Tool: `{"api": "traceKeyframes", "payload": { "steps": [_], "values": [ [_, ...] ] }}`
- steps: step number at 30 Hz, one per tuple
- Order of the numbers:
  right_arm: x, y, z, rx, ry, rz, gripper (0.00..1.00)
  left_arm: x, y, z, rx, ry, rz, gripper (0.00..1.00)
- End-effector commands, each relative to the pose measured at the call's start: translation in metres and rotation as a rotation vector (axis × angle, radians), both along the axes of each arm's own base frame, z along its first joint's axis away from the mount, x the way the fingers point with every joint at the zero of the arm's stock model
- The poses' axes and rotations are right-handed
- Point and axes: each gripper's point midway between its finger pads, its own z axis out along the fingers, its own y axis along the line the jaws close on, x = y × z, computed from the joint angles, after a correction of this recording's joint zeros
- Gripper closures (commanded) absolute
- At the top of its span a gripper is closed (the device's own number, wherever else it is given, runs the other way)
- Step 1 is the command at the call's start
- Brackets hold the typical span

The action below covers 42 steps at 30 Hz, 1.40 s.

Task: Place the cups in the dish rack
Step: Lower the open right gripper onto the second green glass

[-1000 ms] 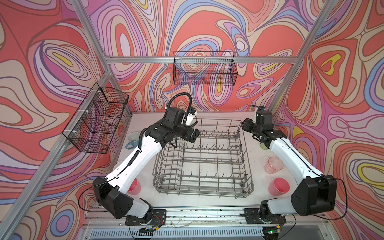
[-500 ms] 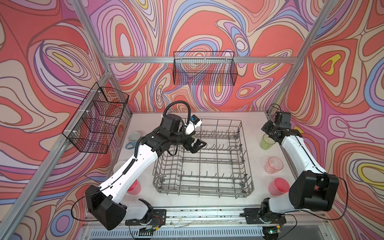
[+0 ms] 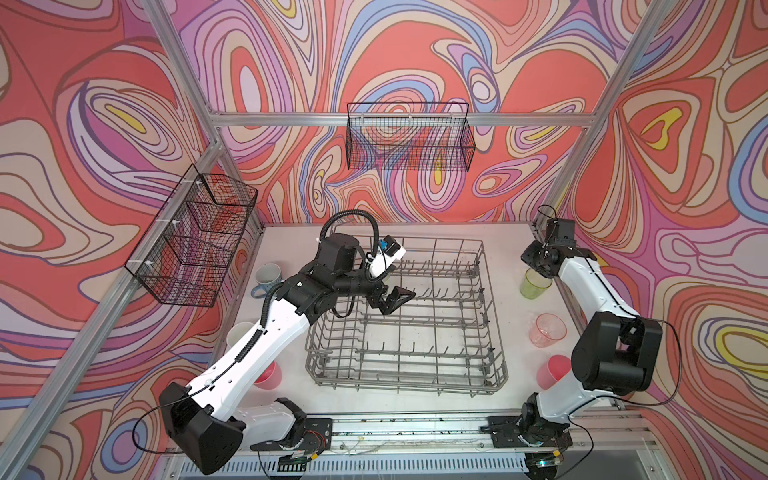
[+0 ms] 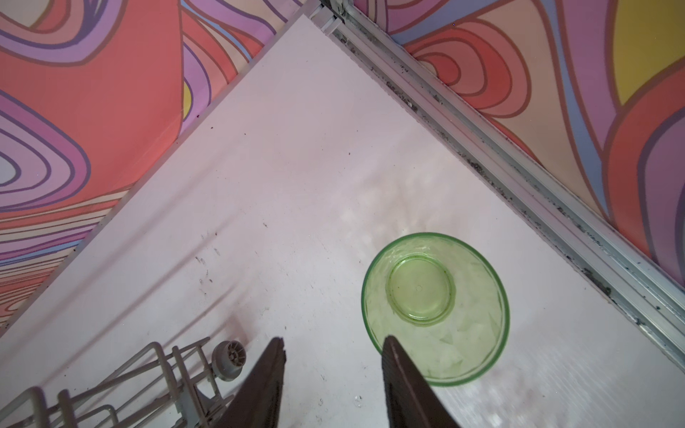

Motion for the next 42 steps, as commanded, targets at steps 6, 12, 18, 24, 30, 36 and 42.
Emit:
{"api": "traceKeyframes", "payload": {
  "steps": [6, 12, 18, 24, 30, 36, 42],
  "values": [
    [0.005, -0.007, -0.019, 0.014, 0.056, 0.006, 0.58, -0.006, -0.004, 0.006, -0.016, -0.055, -0.042, 0.01],
    [0.003, -0.011, -0.034, 0.012, 0.086, -0.001, 0.59, -0.005, -0.006, 0.002, -0.006, -0.051, -0.042, 0.01],
    [0.003, -0.010, -0.044, 0.023, 0.103, 0.005, 0.60, -0.005, -0.008, -0.001, 0.000, -0.034, -0.044, 0.01],
    [0.004, -0.011, -0.060, 0.028, 0.134, 0.011, 0.60, -0.004, -0.011, -0.005, 0.011, -0.021, -0.043, 0.01],
    [0.007, -0.009, -0.072, 0.041, 0.151, 0.024, 0.63, -0.004, -0.011, -0.007, 0.023, -0.031, -0.040, 0.01],
    [0.009, -0.007, -0.084, 0.051, 0.171, 0.032, 0.66, -0.004, -0.012, -0.009, 0.030, -0.032, -0.040, 0.01],
    [0.008, -0.008, -0.091, 0.049, 0.185, 0.034, 0.74, -0.004, -0.012, -0.011, 0.037, -0.032, -0.038, 0.01]
  ]
}}
